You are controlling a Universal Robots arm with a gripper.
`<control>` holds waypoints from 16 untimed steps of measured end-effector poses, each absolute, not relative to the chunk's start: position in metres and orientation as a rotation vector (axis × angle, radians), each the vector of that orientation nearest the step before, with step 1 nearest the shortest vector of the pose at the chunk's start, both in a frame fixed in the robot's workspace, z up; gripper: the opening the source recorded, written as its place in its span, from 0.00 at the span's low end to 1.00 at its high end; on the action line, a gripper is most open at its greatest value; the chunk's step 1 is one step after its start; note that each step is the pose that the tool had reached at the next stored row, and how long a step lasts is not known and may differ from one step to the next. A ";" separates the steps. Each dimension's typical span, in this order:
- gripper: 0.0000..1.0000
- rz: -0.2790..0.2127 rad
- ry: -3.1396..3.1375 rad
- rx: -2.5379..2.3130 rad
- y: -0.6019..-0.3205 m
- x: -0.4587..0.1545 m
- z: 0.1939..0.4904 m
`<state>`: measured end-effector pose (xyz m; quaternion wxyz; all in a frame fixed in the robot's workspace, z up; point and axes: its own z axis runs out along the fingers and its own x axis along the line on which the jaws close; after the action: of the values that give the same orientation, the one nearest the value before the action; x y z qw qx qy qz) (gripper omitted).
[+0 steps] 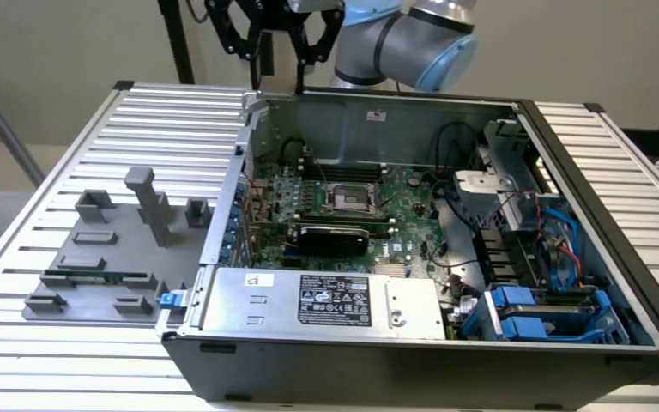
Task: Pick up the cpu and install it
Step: 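Pick up the cpu and move it towards the insertion slot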
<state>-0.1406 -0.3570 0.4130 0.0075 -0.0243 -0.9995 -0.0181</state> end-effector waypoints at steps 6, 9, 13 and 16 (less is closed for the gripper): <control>0.55 -0.057 -3.125 -0.076 -0.346 -0.113 0.403; 0.55 -0.057 -3.125 -0.076 -0.341 -0.100 0.397; 0.55 -0.057 -3.125 -0.076 -0.334 -0.081 0.390; 0.55 -0.057 -3.125 -0.076 -0.328 -0.068 0.385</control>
<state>-0.0677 -0.3278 0.3846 0.0075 -0.0244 -0.9995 -0.0181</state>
